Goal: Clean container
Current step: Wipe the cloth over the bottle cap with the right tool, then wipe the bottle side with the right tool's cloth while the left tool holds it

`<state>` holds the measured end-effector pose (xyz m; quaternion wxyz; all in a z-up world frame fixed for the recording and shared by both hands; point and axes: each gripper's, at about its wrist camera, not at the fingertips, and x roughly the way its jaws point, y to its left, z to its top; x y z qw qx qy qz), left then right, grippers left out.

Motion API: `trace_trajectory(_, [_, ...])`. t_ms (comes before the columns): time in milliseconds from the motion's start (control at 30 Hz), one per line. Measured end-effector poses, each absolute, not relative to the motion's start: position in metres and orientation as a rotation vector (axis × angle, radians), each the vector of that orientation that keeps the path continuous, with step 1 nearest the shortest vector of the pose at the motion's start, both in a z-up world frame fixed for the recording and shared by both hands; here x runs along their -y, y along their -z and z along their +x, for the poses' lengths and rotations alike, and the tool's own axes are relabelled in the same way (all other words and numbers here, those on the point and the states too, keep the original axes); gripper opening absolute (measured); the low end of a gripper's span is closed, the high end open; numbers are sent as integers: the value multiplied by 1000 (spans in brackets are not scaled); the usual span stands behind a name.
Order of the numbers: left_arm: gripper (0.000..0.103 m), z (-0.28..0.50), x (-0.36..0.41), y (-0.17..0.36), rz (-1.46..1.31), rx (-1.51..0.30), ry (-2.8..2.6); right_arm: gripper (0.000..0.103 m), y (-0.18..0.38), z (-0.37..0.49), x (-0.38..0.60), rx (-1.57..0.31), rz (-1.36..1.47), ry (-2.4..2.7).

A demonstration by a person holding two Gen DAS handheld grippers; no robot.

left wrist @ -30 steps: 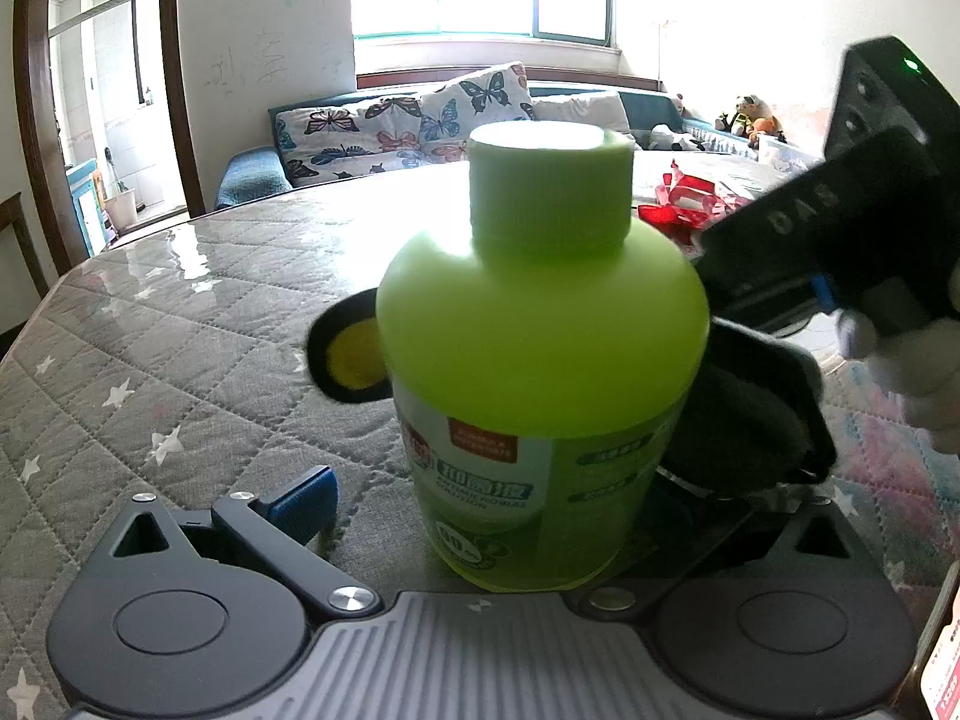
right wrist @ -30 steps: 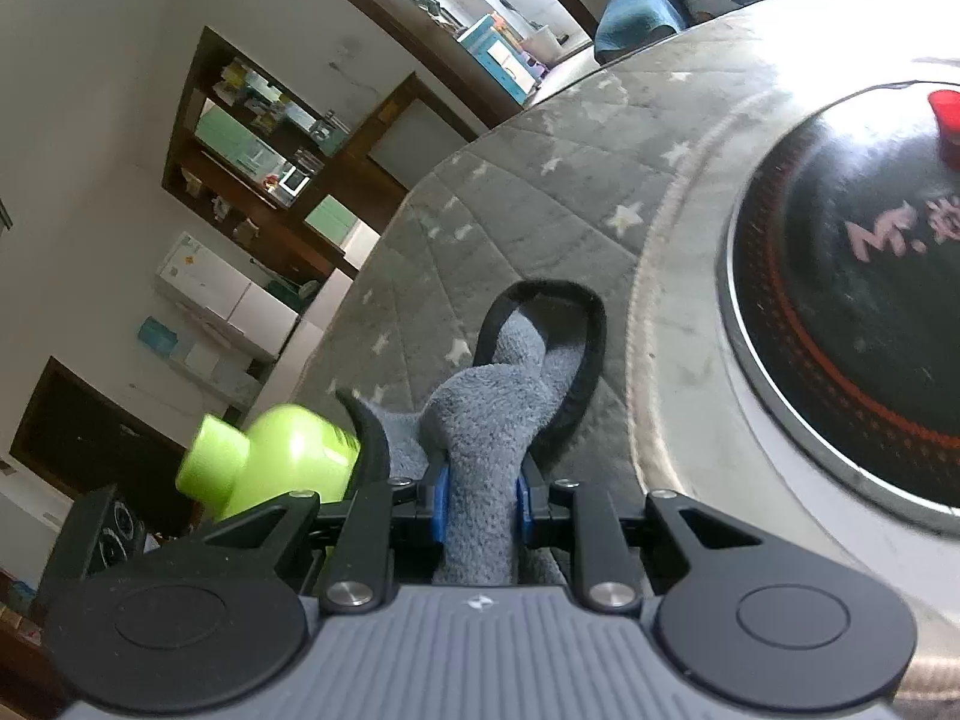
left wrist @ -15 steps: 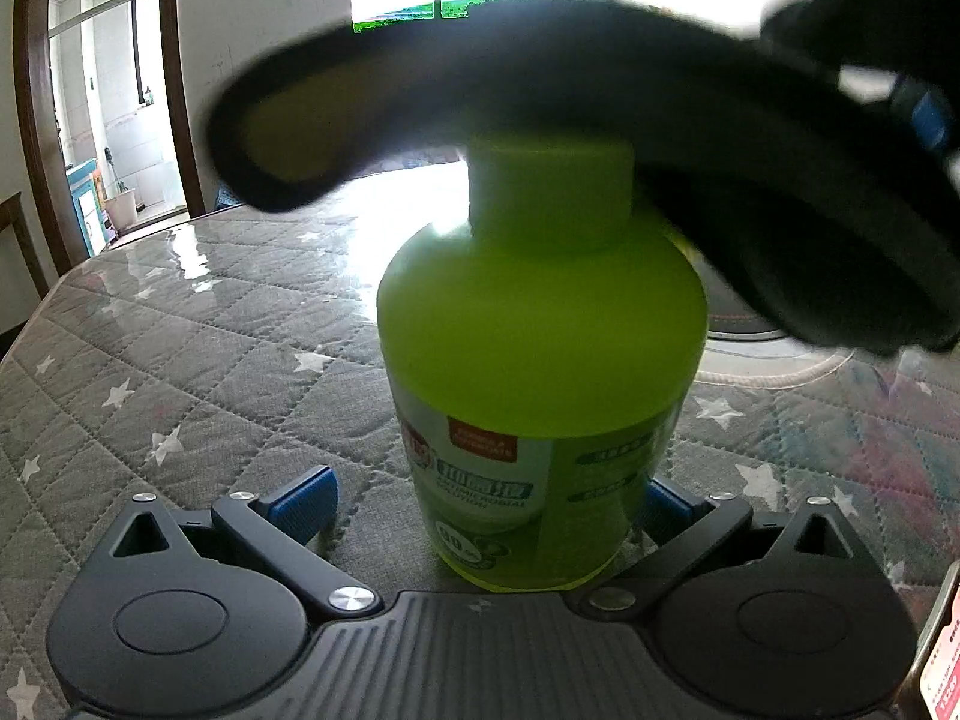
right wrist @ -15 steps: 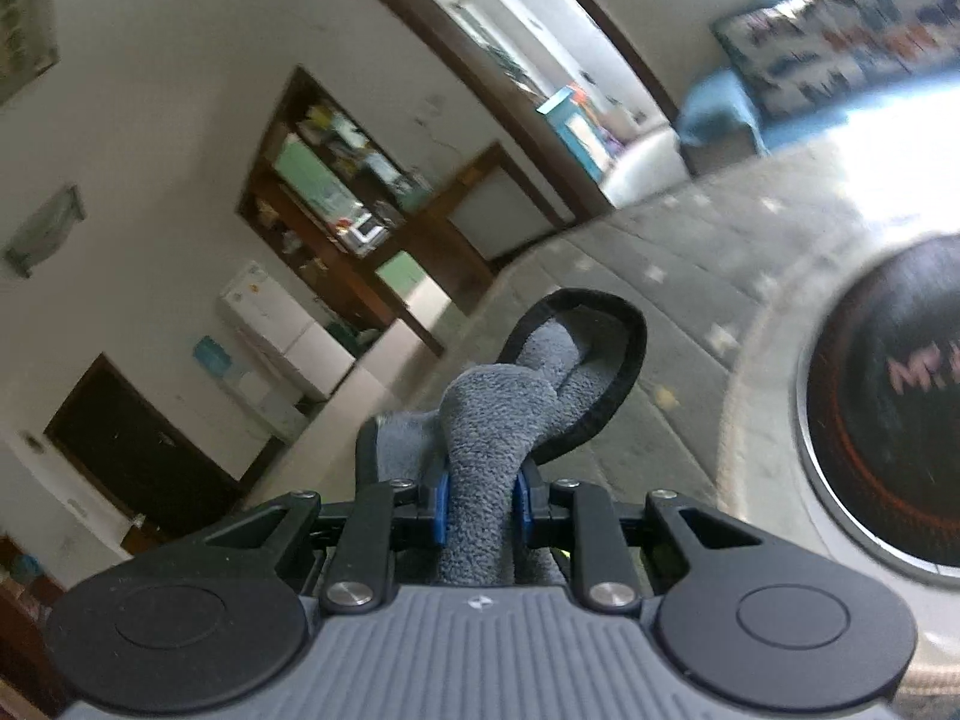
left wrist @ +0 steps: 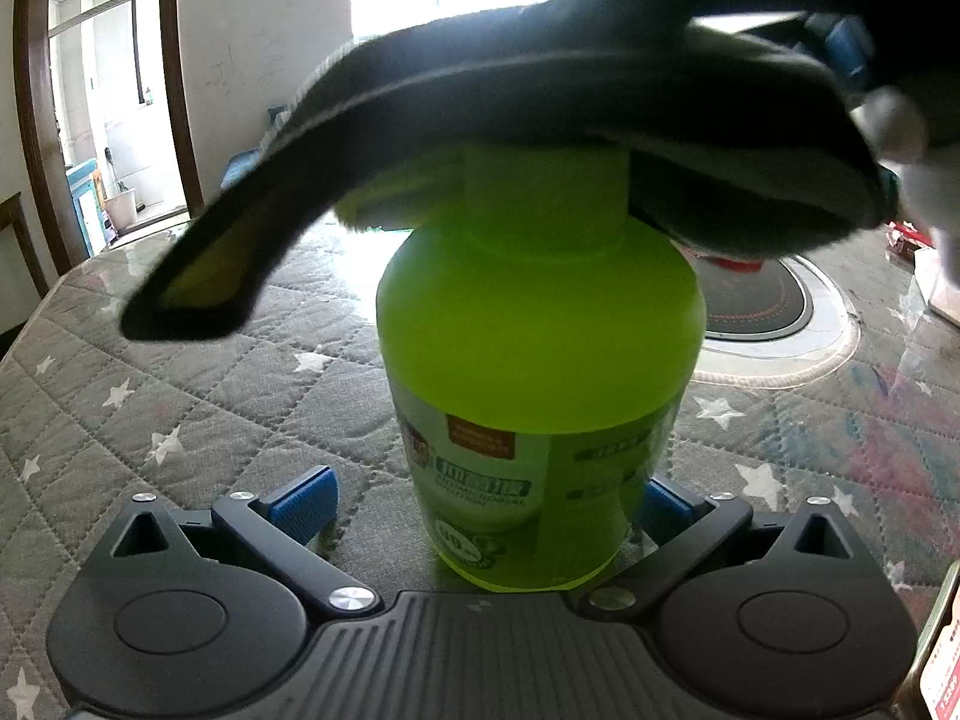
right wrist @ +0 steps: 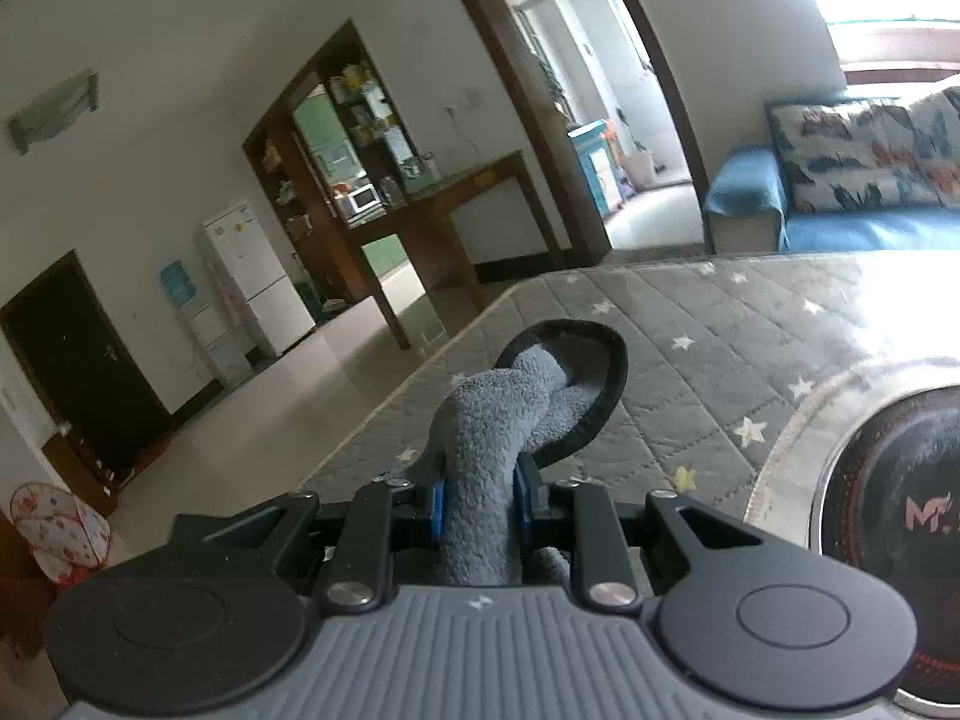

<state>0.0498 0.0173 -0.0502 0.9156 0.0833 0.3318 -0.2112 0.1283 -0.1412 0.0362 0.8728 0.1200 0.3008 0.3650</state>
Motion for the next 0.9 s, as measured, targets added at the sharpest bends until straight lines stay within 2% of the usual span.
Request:
trace_trajectory(633, [103, 50, -23, 51, 170, -683, 435, 20, 18, 152, 175, -807, 414, -690])
trace_trajectory(900, [103, 50, -20, 49, 171, -684, 436, 20, 34, 141, 176, -863, 327, -648])
